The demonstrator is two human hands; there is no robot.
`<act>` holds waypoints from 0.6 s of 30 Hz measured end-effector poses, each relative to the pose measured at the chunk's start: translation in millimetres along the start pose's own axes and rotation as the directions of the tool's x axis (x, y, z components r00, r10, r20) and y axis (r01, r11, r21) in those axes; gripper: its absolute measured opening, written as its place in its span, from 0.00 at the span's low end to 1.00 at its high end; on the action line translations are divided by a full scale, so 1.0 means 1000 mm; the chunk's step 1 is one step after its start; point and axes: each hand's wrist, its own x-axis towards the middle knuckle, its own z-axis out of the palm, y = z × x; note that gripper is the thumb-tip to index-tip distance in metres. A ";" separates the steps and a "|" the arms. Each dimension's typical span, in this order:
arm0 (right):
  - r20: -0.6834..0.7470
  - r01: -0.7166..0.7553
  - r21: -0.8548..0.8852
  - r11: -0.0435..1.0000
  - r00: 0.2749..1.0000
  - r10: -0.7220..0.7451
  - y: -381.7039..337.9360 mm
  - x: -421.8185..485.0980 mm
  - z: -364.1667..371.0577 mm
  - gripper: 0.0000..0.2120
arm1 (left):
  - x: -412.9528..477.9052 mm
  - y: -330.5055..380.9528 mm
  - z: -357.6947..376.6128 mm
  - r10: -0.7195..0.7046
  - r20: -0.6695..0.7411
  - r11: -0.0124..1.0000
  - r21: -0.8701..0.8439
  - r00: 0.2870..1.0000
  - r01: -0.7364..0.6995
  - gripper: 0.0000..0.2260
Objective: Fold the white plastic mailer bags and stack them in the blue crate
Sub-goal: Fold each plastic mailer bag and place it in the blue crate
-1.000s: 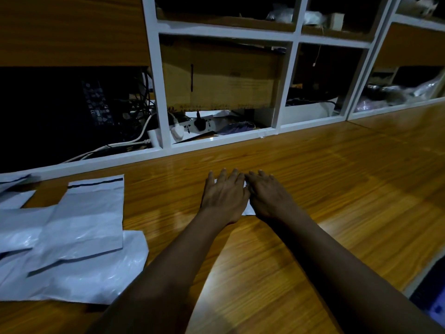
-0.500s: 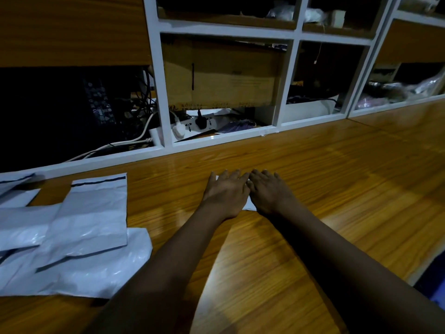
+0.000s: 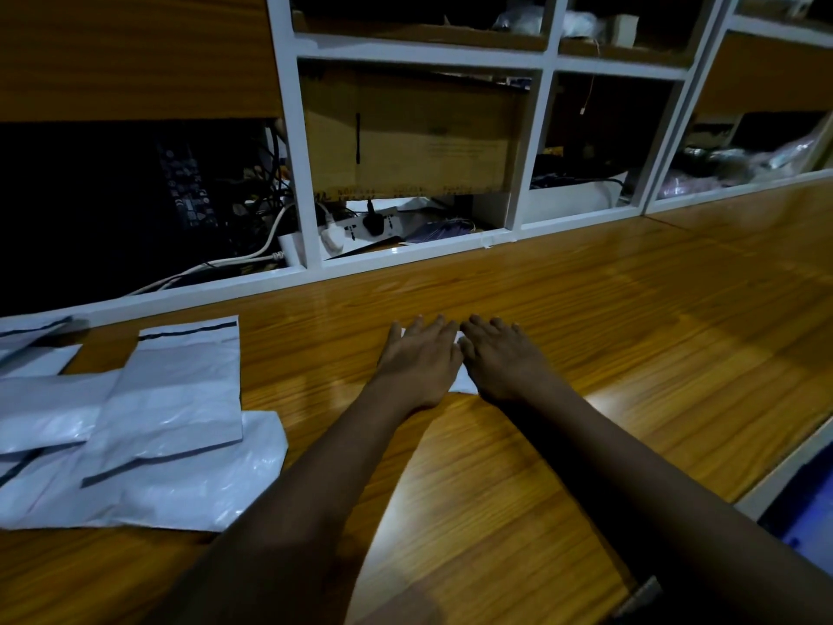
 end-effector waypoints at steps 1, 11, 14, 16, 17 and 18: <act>-0.039 0.019 -0.012 1.000 0.999 -0.020 -0.001 -0.009 0.003 0.32 | -0.006 0.000 0.001 0.012 0.008 1.000 -0.010 1.000 -0.012 0.24; -0.097 0.021 0.121 0.992 0.995 -0.009 0.009 -0.003 0.006 0.26 | -0.006 0.000 -0.002 0.005 -0.051 0.998 -0.070 0.999 -0.008 0.23; -0.158 0.137 0.209 0.968 0.982 -0.104 0.014 -0.014 0.005 0.25 | -0.018 -0.003 -0.003 0.084 -0.159 0.991 -0.092 0.984 -0.100 0.22; -0.116 0.163 0.193 0.967 0.983 -0.143 0.016 -0.017 0.005 0.26 | -0.021 -0.004 -0.003 0.107 -0.158 0.985 -0.117 0.982 -0.126 0.22; -0.087 0.163 0.156 0.974 0.985 -0.151 0.017 -0.017 0.006 0.26 | -0.021 -0.004 -0.002 0.106 -0.119 0.985 -0.125 0.987 -0.121 0.22; -0.069 0.163 0.120 0.979 0.985 -0.156 0.017 -0.016 0.007 0.26 | -0.021 -0.006 0.000 0.099 -0.078 0.986 -0.126 0.992 -0.108 0.22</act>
